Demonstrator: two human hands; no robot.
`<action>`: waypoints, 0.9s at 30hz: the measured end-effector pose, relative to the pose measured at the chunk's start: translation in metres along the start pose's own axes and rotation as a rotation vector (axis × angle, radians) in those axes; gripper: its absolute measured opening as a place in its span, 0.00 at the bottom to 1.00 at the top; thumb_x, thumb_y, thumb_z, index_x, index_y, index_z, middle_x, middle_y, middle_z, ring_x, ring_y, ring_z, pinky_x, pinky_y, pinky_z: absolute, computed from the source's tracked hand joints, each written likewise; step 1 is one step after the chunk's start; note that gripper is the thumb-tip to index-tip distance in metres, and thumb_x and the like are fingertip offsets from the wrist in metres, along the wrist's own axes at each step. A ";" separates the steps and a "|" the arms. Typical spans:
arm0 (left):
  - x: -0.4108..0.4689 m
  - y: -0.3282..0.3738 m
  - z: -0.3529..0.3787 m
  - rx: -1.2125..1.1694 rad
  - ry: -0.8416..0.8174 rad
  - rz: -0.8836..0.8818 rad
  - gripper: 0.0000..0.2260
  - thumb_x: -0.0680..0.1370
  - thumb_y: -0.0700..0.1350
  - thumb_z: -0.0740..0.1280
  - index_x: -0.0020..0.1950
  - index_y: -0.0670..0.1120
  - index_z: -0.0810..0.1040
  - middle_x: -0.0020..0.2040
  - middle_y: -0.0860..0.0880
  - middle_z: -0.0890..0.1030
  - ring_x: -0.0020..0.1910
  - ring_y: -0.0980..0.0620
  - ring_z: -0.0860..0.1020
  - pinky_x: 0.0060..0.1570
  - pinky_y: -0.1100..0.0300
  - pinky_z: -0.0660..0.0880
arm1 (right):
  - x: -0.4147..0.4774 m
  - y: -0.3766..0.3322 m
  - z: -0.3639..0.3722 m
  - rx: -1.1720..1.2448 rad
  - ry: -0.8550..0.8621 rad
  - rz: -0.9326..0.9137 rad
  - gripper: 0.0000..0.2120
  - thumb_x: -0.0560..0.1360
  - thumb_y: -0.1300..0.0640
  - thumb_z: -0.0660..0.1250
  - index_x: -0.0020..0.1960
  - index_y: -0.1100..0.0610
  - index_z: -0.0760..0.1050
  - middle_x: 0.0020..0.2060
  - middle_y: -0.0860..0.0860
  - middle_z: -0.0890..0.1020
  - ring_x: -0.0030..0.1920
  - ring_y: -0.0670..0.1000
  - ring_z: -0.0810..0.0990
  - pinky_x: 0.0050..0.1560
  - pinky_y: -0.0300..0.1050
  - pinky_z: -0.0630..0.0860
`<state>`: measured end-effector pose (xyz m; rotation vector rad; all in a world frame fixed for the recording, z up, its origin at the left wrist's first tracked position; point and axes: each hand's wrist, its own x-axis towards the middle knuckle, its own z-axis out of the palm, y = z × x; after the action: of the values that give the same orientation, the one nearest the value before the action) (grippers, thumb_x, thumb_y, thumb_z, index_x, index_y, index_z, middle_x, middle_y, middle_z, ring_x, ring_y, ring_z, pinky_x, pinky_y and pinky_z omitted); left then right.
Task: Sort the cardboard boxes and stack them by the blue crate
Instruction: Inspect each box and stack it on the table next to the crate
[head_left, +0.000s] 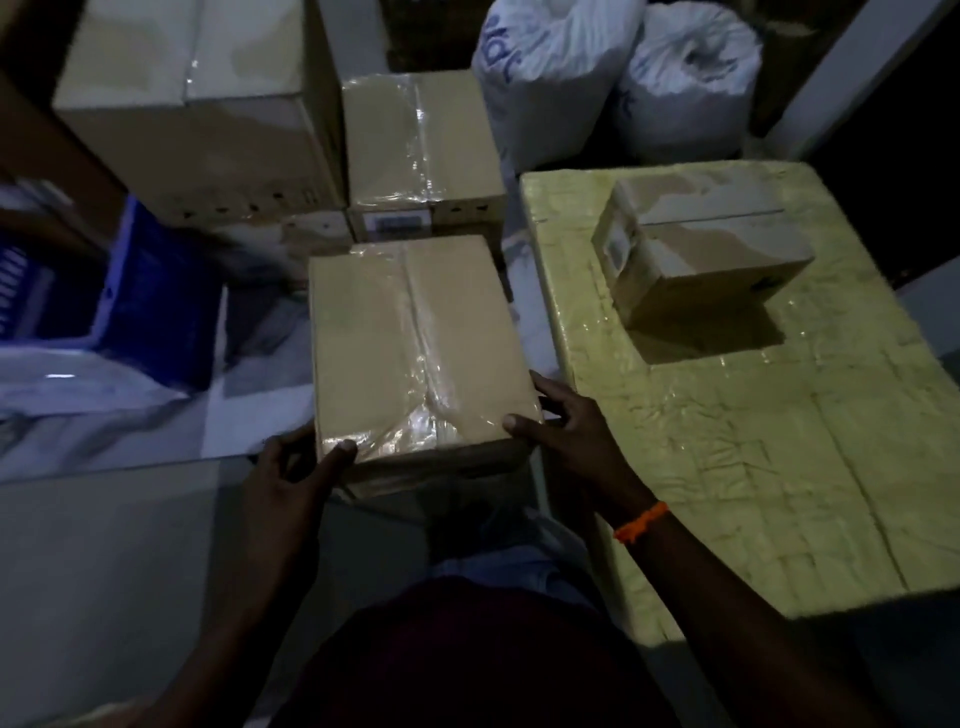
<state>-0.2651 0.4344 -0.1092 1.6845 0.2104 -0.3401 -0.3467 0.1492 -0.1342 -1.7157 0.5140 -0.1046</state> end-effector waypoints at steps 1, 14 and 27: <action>-0.003 -0.006 -0.003 -0.008 0.021 -0.016 0.17 0.75 0.40 0.75 0.63 0.46 0.79 0.50 0.57 0.86 0.51 0.58 0.84 0.50 0.55 0.79 | 0.010 0.001 0.005 -0.040 -0.026 -0.013 0.30 0.73 0.60 0.79 0.72 0.50 0.76 0.64 0.44 0.82 0.62 0.43 0.81 0.62 0.39 0.78; 0.008 -0.028 -0.036 0.004 0.092 -0.039 0.16 0.75 0.39 0.75 0.62 0.44 0.79 0.56 0.52 0.84 0.54 0.60 0.83 0.53 0.57 0.79 | 0.032 0.026 0.044 -0.138 -0.120 0.002 0.36 0.72 0.46 0.79 0.77 0.46 0.70 0.69 0.45 0.77 0.67 0.43 0.77 0.65 0.44 0.78; -0.004 -0.025 -0.029 0.005 0.106 -0.050 0.13 0.76 0.34 0.73 0.57 0.47 0.80 0.46 0.60 0.86 0.50 0.68 0.81 0.42 0.74 0.76 | 0.022 0.031 0.032 -0.137 -0.125 0.016 0.33 0.74 0.53 0.79 0.76 0.47 0.71 0.68 0.48 0.78 0.66 0.47 0.79 0.60 0.38 0.79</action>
<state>-0.2742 0.4664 -0.1273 1.7058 0.3313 -0.2893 -0.3248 0.1663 -0.1755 -1.8385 0.4513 0.0504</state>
